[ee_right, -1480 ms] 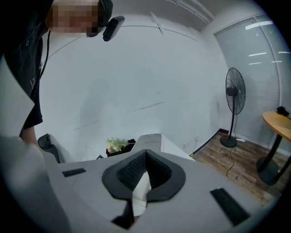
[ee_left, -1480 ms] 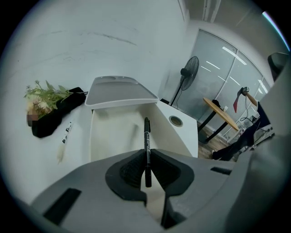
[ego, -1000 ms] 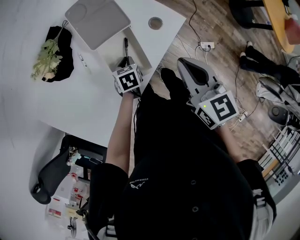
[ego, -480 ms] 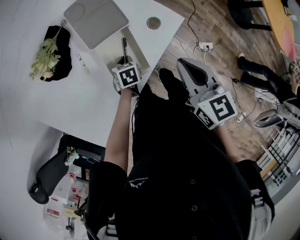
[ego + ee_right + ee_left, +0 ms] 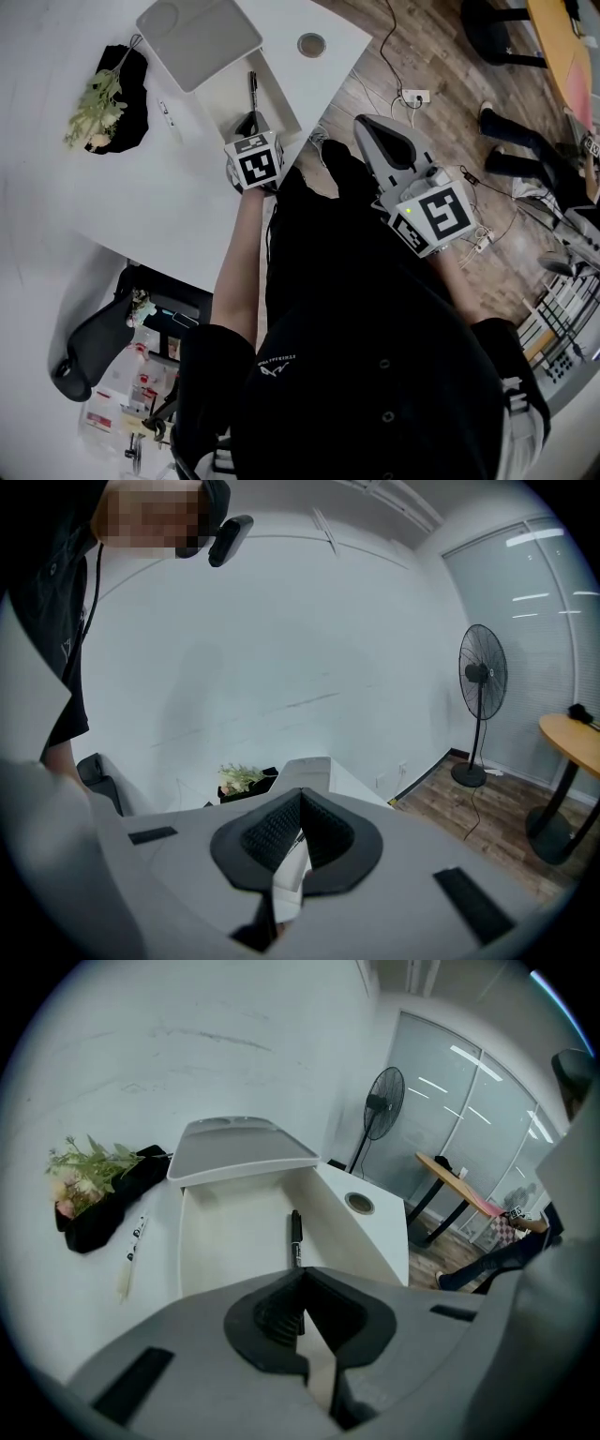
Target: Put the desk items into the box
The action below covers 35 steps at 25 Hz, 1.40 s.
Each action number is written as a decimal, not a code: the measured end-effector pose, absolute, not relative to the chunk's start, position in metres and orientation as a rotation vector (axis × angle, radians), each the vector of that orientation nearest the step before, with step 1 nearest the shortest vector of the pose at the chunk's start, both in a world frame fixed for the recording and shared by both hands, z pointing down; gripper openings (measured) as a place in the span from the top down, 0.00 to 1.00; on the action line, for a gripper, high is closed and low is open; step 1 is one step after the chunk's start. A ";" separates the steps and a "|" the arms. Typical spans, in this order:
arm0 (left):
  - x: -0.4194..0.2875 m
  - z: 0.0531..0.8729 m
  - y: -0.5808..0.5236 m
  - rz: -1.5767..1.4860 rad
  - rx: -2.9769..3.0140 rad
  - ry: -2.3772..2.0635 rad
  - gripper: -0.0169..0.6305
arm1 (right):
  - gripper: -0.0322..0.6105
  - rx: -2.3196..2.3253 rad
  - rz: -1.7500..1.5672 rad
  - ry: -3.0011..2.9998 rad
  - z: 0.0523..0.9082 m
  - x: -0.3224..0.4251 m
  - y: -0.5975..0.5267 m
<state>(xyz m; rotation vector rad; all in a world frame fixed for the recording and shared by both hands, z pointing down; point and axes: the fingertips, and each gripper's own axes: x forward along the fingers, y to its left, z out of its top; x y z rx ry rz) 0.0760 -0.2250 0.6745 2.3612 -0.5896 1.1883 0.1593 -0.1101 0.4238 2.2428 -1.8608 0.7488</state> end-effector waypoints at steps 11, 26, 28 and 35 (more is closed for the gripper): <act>0.069 0.608 -0.213 0.900 2.444 -0.590 0.96 | 0.95 2.234 0.719 -1.904 0.418 0.140 -0.096; 0.044 0.466 -0.199 0.439 2.670 -0.483 0.96 | 0.95 2.235 0.692 -1.990 0.405 0.109 -0.097; 0.035 0.448 -0.198 0.369 2.703 -0.483 0.96 | 0.95 2.230 0.682 -2.012 0.401 0.102 -0.101; -0.007 0.391 -0.187 0.155 2.898 -0.473 0.96 | 0.95 2.171 0.638 -2.120 0.392 0.063 -0.115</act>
